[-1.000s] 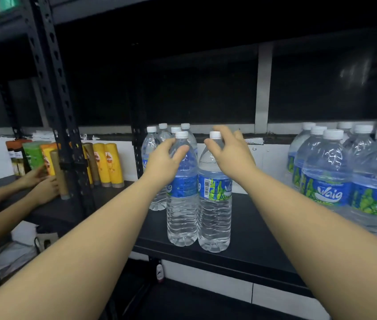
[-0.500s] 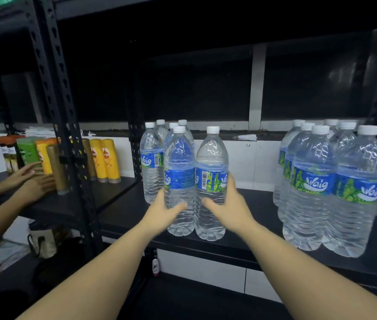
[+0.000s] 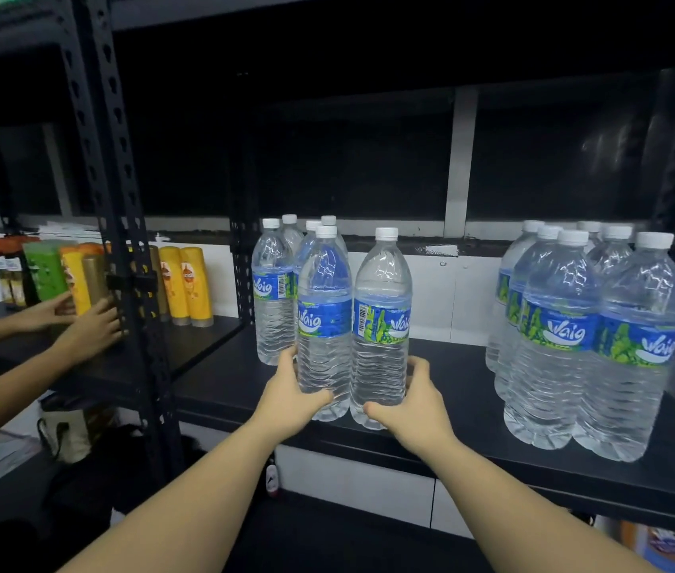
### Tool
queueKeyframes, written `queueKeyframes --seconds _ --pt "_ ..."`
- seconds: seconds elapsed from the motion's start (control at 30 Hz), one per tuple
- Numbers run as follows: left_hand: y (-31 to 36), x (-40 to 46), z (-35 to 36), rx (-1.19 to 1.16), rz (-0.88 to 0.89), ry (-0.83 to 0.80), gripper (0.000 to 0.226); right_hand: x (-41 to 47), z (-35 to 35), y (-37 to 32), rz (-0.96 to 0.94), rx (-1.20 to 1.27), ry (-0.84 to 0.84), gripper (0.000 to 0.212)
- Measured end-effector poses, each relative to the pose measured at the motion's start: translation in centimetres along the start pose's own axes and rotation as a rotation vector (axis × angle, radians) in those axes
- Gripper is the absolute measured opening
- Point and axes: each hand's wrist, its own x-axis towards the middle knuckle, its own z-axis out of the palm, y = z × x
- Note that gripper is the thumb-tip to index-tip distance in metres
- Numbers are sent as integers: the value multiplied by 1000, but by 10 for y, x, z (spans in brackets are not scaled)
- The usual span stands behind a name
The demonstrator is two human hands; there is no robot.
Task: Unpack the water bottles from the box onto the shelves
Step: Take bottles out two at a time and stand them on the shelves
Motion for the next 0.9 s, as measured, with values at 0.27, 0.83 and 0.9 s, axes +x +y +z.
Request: queueKeyframes --seconds 0.27,0.83,0.9 --pt "-9 -2 0 -40 24 9 98 1 6 -5 0 -74 47 94" --pt "-16 -4 4 -81 44 18 94 7 1 5 21 -44 -13 79" --pt "-16 -4 5 -93 48 20 94 7 4 5 17 -54 14 81"
